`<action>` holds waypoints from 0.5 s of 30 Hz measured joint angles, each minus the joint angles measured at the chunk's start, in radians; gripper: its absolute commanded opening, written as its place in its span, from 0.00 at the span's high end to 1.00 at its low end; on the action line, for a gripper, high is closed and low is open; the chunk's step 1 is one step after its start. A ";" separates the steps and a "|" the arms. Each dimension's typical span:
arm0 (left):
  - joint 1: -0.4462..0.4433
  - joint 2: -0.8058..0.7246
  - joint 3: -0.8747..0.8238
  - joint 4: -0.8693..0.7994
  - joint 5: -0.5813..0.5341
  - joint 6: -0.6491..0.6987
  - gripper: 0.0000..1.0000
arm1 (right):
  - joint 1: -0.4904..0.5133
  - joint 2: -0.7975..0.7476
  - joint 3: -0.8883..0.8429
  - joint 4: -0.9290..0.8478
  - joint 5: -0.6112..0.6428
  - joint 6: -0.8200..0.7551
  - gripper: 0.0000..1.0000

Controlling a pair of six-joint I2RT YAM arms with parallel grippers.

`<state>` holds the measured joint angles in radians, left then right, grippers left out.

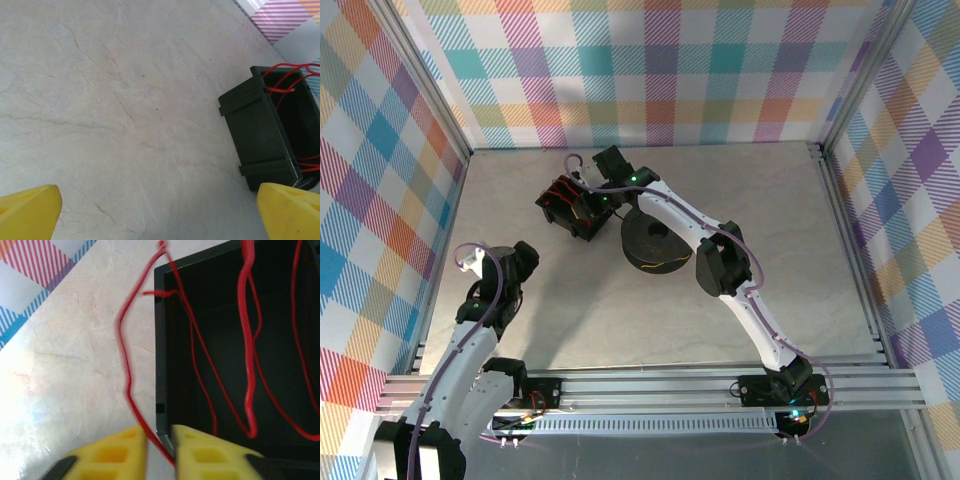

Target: Wrap the cables

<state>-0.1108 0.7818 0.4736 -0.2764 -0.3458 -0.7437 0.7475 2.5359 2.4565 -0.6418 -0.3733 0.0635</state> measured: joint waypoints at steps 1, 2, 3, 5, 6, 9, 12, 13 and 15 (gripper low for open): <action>0.000 0.003 0.000 0.000 0.000 0.000 0.00 | 0.000 0.002 0.000 0.001 0.006 0.001 1.00; 0.000 0.005 0.000 0.000 0.000 0.001 0.00 | 0.000 0.003 0.000 0.000 0.011 0.003 1.00; 0.000 0.006 0.000 0.000 0.001 0.002 0.00 | 0.000 0.003 0.000 -0.001 0.019 0.004 1.00; 0.000 0.006 0.000 0.002 0.003 0.008 0.00 | 0.000 0.003 0.005 -0.004 0.041 0.003 1.00; 0.000 0.005 0.000 0.003 0.004 0.010 0.00 | 0.000 0.002 0.006 -0.004 0.051 0.003 1.00; 0.000 -0.020 0.000 0.003 0.003 0.021 0.00 | 0.003 -0.013 0.006 -0.015 0.098 0.003 1.00; 0.000 -0.061 0.000 0.004 0.003 0.032 0.00 | 0.006 -0.048 0.006 -0.032 0.134 0.003 1.00; 0.000 -0.072 0.000 0.006 0.003 0.034 0.00 | 0.007 -0.066 0.006 -0.038 0.142 0.004 1.00; 0.000 -0.090 0.000 0.014 0.003 0.038 0.00 | 0.007 -0.113 0.006 -0.043 0.157 0.007 1.00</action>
<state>-0.1108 0.6922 0.4736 -0.2623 -0.3424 -0.7059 0.7544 2.4233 2.4630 -0.6846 -0.2161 0.0708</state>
